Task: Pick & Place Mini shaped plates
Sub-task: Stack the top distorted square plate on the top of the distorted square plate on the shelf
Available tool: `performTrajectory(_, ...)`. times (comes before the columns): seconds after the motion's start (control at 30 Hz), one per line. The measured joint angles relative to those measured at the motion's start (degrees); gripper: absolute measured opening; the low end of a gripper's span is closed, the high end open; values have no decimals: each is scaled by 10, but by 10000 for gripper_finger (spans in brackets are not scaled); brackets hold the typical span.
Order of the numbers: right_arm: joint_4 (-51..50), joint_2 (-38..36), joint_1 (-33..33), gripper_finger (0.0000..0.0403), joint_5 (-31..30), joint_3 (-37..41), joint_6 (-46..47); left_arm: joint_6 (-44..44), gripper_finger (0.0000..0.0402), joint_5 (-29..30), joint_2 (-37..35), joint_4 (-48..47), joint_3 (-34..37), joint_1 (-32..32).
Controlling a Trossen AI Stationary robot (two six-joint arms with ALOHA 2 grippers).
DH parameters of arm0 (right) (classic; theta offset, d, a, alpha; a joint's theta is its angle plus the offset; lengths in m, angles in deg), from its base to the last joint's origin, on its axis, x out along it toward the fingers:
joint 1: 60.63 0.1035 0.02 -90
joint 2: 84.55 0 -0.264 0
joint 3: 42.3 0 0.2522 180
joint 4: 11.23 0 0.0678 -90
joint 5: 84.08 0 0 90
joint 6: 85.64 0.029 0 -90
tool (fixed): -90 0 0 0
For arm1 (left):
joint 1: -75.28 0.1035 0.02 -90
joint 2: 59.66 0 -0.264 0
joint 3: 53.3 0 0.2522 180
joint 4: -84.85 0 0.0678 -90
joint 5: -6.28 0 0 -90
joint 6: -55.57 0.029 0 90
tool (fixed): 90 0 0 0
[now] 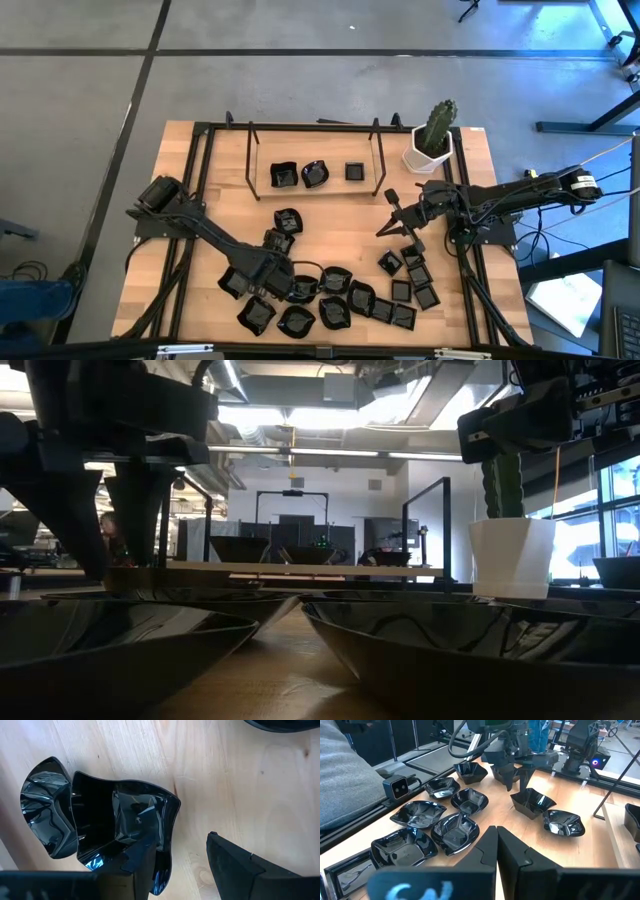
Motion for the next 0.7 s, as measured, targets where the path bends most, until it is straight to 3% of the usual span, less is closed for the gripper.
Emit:
performTrajectory(0.47,0,0,0,5,0,0,0,-16,169,0,0,0,0,21)
performTrajectory(0.7,6,0,0,5,0,0,-2,5,169,-49,3,-2,1,38)
